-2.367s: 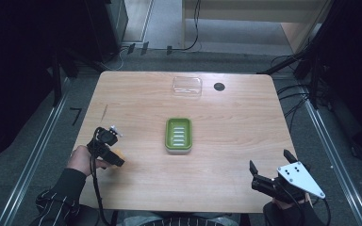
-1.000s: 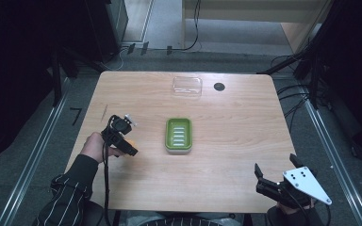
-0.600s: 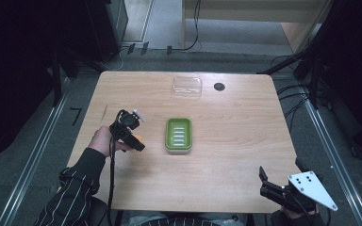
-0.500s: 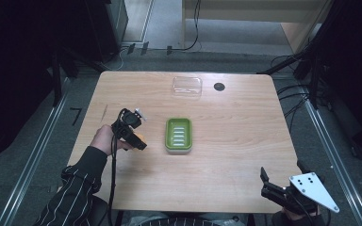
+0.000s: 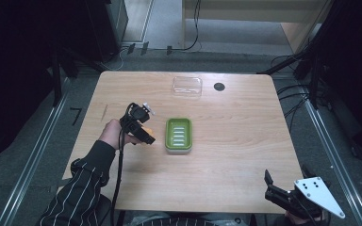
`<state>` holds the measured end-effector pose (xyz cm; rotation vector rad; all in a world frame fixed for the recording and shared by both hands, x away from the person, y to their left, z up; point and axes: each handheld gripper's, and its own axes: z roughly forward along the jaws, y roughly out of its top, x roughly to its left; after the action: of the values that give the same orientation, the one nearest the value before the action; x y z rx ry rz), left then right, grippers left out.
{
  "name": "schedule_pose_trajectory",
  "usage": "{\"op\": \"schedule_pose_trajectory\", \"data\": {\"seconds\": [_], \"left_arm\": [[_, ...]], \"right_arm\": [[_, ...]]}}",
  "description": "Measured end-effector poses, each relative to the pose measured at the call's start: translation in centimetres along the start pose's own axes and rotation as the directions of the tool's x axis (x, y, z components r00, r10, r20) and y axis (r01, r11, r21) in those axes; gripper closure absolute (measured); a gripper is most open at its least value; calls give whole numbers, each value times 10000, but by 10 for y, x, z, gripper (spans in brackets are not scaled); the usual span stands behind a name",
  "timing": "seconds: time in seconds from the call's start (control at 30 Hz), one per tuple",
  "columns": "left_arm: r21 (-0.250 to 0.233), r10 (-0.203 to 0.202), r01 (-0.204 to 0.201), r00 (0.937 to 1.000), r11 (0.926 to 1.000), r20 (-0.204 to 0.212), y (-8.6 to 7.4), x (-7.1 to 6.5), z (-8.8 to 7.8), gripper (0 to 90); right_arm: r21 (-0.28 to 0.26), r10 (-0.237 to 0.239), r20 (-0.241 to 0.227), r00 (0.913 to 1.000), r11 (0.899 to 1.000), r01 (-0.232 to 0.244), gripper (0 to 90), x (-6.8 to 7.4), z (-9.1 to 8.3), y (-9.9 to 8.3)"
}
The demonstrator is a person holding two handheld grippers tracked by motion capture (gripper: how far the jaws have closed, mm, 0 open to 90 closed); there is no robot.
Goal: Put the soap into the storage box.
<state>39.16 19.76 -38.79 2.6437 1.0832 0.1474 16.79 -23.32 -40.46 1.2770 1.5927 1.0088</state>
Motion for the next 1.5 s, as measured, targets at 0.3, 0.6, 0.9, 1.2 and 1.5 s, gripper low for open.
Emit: {"op": "schedule_pose_trajectory", "data": {"seconds": [0.3, 0.6, 0.9, 1.2, 1.5], "left_arm": [[-414, 121, -121, 9999, 9991, -13, 11, -4, 3, 278], [-982, 191, -191, 9998, 9950, -12, 21, -7, 2, 278], [-1159, 482, -487, 9988, 9921, -75, 32, -12, 5, 278], [-1273, 592, -600, 9982, 9901, -100, 40, -18, 12, 278], [-1535, 807, -822, 9966, 9847, -158, 52, -26, 15, 277]], "right_arm": [[13, 6, -23, 10000, 10000, -6, 0, 1, 1, 0], [-5, 11, -61, 10000, 10000, -11, 0, 1, 2, 1], [-20, -45, -120, 9999, 10000, 44, 0, 1, 4, 1], [-33, -81, -240, 9997, 10000, 81, 0, 3, 7, 3], [-57, -128, -396, 9991, 9999, 126, 0, 5, 11, 4]]}}
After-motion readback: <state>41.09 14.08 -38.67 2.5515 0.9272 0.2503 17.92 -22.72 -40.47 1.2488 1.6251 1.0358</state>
